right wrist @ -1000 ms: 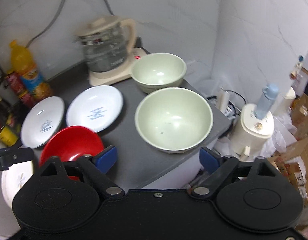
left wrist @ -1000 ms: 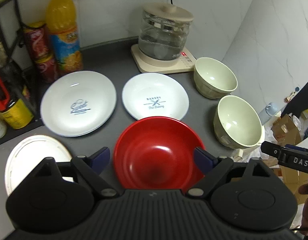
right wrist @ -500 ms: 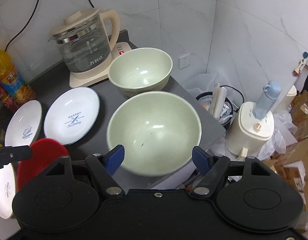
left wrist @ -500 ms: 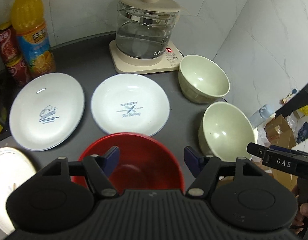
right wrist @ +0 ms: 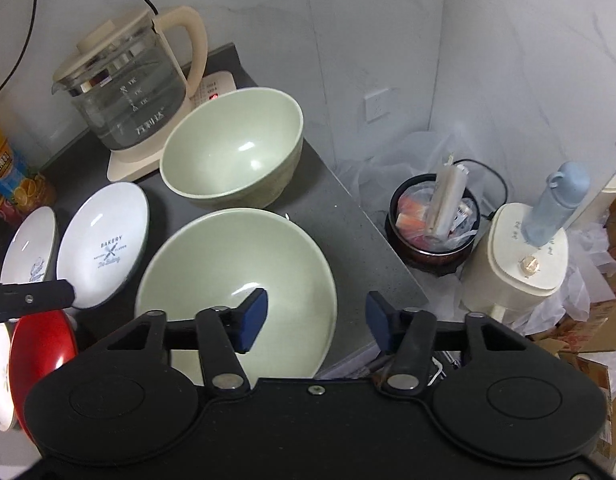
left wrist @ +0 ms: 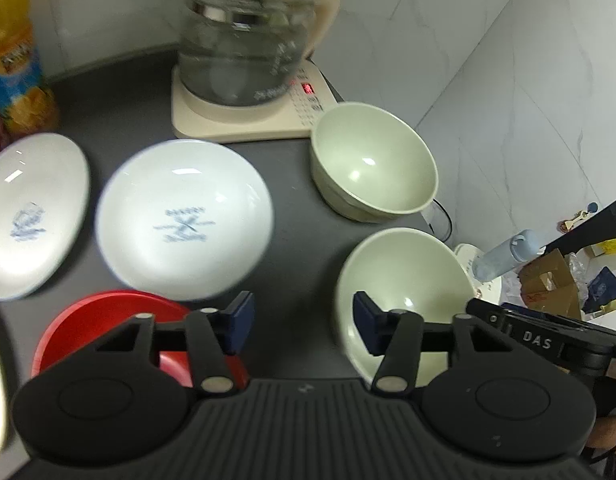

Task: Organize plates and bowls

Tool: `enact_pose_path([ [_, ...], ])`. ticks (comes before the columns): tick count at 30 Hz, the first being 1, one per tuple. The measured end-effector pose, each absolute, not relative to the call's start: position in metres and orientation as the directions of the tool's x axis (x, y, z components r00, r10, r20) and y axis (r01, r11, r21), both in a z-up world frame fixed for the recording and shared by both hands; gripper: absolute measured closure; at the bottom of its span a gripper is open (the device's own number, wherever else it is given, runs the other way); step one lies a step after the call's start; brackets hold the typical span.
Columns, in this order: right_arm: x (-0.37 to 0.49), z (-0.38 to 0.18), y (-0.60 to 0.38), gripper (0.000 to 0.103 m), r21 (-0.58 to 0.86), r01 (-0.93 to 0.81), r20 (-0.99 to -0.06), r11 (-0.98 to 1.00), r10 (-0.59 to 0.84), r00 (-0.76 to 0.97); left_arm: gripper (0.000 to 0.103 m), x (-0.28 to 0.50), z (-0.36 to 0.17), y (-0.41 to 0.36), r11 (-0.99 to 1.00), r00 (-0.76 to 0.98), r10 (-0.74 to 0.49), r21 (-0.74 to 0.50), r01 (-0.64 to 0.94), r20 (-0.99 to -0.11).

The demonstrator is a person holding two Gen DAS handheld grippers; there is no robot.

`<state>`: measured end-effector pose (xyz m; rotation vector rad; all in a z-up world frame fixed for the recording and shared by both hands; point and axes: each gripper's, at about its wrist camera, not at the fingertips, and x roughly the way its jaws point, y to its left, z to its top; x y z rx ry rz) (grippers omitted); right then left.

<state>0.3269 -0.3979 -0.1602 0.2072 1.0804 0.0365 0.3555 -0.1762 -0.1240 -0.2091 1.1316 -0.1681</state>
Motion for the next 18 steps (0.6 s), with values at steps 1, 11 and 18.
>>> enact_pose_path([
  [1,0.329,-0.163,-0.401,0.054,0.19,0.066,-0.874,0.98,0.138,0.466,0.055,0.358,-0.127,-0.18,0.967,0.407,-0.238,-0.252,0.02,-0.882],
  [11,0.343,-0.192,-0.421,0.071,0.262,0.027,-0.895,0.965,0.232,0.381,0.069,0.366,-0.155,-0.21,0.97,0.32,-0.217,-0.242,-0.038,-0.922],
  [18,0.345,-0.202,-0.418,0.071,0.292,-0.024,-0.897,0.956,0.282,0.34,0.074,0.367,-0.171,-0.221,0.97,0.278,-0.208,-0.235,-0.065,-0.938],
])
